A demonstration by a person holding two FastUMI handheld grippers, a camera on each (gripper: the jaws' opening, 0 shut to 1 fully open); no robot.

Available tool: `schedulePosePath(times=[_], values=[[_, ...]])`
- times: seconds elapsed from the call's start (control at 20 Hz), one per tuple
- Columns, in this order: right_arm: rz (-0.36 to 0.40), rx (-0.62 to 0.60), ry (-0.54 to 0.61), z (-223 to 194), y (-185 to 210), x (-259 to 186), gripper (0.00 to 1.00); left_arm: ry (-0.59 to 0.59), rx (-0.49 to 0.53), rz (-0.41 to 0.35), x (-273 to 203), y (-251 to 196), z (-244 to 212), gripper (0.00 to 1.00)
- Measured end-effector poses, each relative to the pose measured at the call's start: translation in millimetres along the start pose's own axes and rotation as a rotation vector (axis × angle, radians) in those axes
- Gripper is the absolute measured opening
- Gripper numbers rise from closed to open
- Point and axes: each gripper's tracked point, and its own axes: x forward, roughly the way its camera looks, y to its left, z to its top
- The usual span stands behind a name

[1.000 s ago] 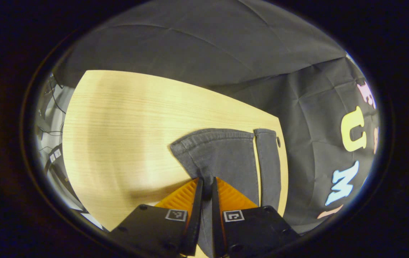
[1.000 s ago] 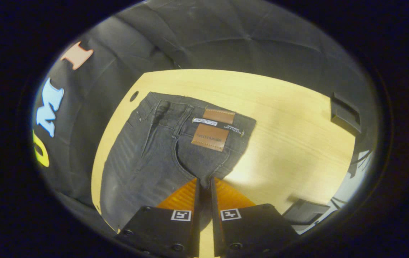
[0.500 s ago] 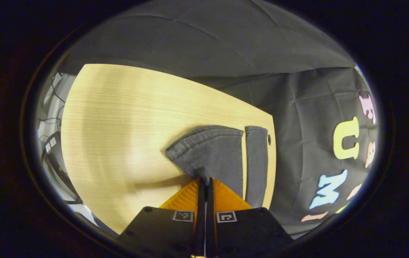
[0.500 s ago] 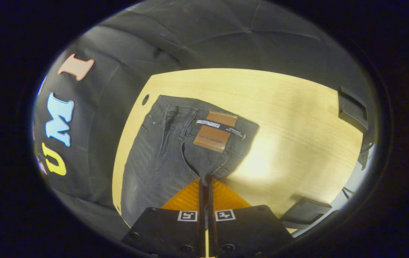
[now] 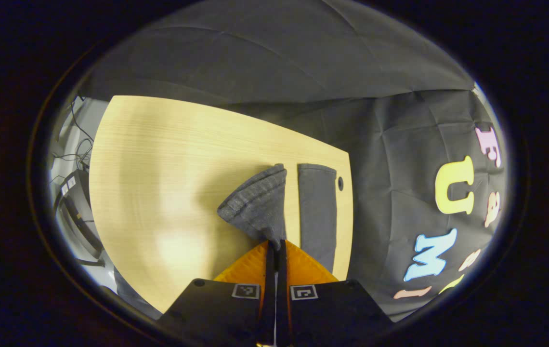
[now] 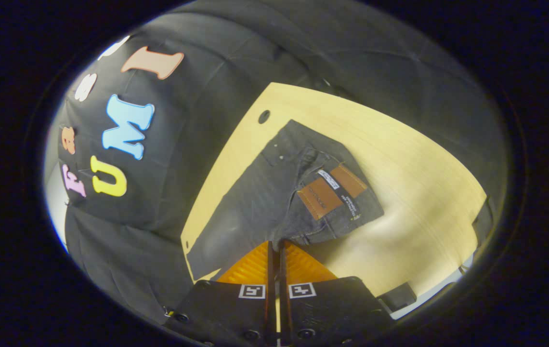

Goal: Grasp the waist and the cuffs of the jeans and fold them to make the two legs overlap; first hold the waist and fold one-third of the jeans toward the cuffs, then hold the cuffs and fold the remaining one-third in the same direction to finish folding.

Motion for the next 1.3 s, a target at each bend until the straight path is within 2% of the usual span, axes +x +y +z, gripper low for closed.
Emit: schedulePosePath(times=[0.1, 0.25, 0.4, 0.5, 0.55, 0.6, 0.9, 1.2, 1.3], values=[[0.058, -0.015, 0.008, 16.3, 25.3, -1.2, 0.02, 0.018, -0.071, -0.061, -6.0, -39.3, -4.6, 0.09], [0.124, -0.028, 0.005, 47.9, 54.8, 8.1, 0.02, 0.012, -0.027, -0.075, 0.9, -80.7, 2.8, 0.10], [0.173, 0.021, 0.015, 73.5, 80.9, 20.7, 0.02, 0.035, -0.033, -0.086, 16.0, -128.8, 2.5, 0.09], [0.172, 0.064, 0.016, 95.3, 91.0, 36.1, 0.02, 0.046, -0.034, -0.054, 41.6, -143.7, 7.1, 0.09], [0.167, 0.088, 0.011, 102.4, 91.9, 44.3, 0.07, 0.047, -0.039, -0.040, 59.4, -148.1, 11.4, 0.09], [0.162, 0.108, 0.006, 114.3, 93.5, 55.6, 0.02, 0.048, -0.049, -0.034, 74.4, -155.1, 16.2, 0.10], [0.118, 0.163, -0.042, 162.9, 88.4, 119.8, 0.02, 0.073, -0.024, -0.002, 172.8, -185.2, 24.9, 0.10], [0.107, 0.167, -0.093, 181.5, 68.6, 185.6, 0.02, 0.073, 0.120, 0.068, 264.4, -199.8, 15.3, 0.09], [0.078, 0.146, -0.116, 182.0, 57.4, 203.5, 0.02, 0.060, 0.164, 0.094, 285.1, -192.1, 13.6, 0.09]])
